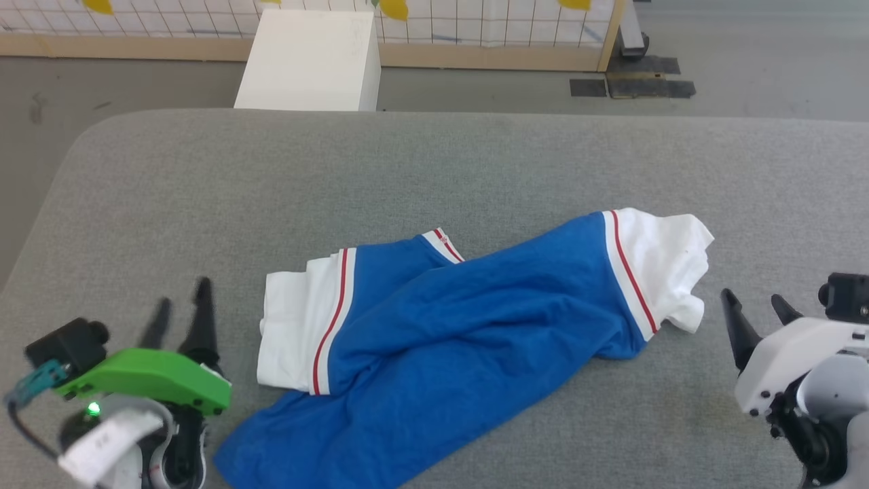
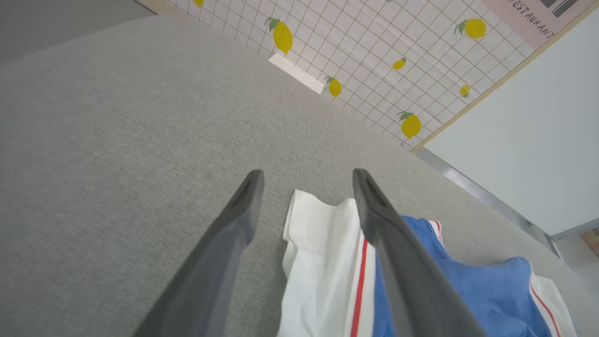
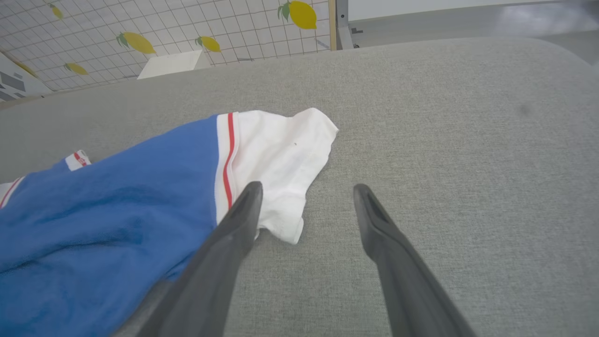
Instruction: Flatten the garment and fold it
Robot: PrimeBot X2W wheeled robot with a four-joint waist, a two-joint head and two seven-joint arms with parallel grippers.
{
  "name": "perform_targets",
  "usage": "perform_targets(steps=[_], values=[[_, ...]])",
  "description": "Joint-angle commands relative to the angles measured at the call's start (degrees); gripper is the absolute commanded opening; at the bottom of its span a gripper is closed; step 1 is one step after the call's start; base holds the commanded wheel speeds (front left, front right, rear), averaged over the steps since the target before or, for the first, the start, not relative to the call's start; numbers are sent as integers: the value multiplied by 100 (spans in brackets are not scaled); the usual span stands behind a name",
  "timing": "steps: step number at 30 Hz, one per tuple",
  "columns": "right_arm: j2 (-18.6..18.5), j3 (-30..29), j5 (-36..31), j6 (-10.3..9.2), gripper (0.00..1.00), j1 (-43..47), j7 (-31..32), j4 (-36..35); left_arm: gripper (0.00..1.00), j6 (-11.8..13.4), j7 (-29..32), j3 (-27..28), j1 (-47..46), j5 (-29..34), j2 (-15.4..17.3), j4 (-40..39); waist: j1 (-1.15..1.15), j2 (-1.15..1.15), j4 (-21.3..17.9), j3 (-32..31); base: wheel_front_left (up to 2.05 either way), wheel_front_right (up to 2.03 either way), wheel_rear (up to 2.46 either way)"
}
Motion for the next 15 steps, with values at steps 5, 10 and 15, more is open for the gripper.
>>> perform_targets(steps=[5,10,15], values=[[-6,-141,-501,-9,100,-757,794,197,100,-444,-1502,-272,117,849,170,-77,0,0,27,315,0,0,0],[-258,-51,-993,-9,100,-1628,1604,583,100,-629,-2077,-556,-48,1281,195,-68,0,0,144,720,0,0,0],[-592,68,-1416,-9,100,-2400,2309,1046,100,-707,-2191,-663,-295,1462,137,-25,0,0,335,1131,0,0,0]])
